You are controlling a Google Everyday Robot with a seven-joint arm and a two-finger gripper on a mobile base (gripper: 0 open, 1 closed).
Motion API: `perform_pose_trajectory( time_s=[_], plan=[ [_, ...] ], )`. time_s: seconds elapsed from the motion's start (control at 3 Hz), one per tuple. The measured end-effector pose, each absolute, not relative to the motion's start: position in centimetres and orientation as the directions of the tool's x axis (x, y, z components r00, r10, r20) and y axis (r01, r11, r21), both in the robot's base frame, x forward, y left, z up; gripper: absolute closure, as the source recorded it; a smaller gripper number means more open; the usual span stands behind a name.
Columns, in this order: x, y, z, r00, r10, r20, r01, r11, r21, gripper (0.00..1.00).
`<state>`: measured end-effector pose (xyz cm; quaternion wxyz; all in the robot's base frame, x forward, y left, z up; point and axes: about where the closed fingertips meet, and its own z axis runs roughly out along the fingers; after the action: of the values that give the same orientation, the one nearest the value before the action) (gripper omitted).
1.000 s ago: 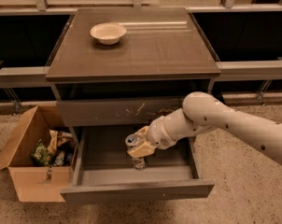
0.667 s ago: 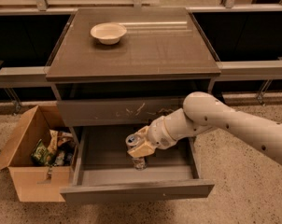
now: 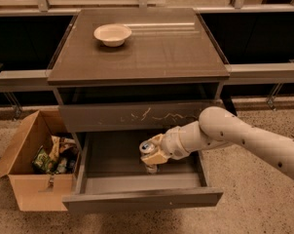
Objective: Place redbull can into middle drawer
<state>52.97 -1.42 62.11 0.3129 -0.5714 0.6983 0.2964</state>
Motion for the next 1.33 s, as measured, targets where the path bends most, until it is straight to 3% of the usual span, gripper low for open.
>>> perform_pose_trajectory(
  time_s=[0.67,1.33],
  plan=[
    [58.1,-5.6,54.8,-0.096,-0.594,-0.799,-0.975,0.216,-0.043,1.0],
    [59.8,-6.3,50.4,-0.08,-0.564,-0.822,-0.973,0.222,-0.057,1.0]
  ],
)
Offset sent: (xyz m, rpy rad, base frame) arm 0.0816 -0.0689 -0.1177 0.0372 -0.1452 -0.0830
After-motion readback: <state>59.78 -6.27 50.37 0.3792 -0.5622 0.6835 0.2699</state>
